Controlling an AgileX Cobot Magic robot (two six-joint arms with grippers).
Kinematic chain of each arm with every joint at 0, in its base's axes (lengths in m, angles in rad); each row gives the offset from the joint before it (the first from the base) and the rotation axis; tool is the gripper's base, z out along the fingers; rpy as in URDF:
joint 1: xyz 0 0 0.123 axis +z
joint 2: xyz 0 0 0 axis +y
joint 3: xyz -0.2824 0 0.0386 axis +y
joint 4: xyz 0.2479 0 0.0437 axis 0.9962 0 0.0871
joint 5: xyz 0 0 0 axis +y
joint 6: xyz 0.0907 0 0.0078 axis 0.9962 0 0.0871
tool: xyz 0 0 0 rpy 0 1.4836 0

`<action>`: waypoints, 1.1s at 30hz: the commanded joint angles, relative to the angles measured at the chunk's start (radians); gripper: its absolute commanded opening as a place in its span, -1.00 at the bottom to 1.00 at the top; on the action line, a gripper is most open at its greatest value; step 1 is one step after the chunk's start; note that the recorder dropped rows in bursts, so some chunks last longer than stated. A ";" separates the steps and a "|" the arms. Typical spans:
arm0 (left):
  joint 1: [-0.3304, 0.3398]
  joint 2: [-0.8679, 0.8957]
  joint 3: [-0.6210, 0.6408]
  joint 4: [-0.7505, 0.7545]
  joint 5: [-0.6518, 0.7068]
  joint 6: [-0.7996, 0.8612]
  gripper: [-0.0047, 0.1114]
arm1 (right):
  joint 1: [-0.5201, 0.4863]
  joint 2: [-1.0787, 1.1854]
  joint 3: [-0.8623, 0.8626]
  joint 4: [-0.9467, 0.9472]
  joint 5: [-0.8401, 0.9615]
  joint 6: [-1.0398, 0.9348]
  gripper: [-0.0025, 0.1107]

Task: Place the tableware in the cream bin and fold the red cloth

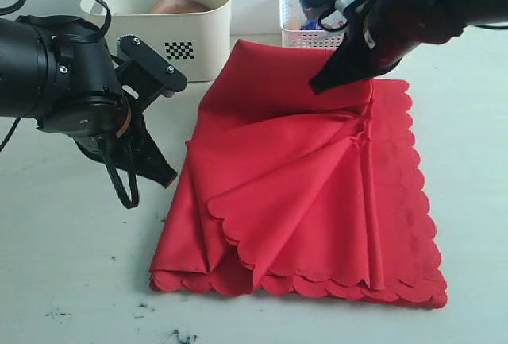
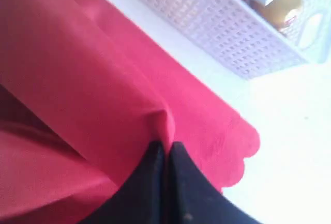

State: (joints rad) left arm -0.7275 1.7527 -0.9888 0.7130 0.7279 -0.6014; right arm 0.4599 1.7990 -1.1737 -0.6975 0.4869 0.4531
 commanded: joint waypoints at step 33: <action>-0.027 0.319 -0.186 0.025 -0.763 -0.087 0.89 | -0.204 0.210 -0.034 0.066 0.045 0.202 -0.12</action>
State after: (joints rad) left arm -0.7548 2.0555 -1.1544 0.7421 -0.0299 -0.6699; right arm 0.2585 2.0069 -1.2027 -0.6370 0.5575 0.6506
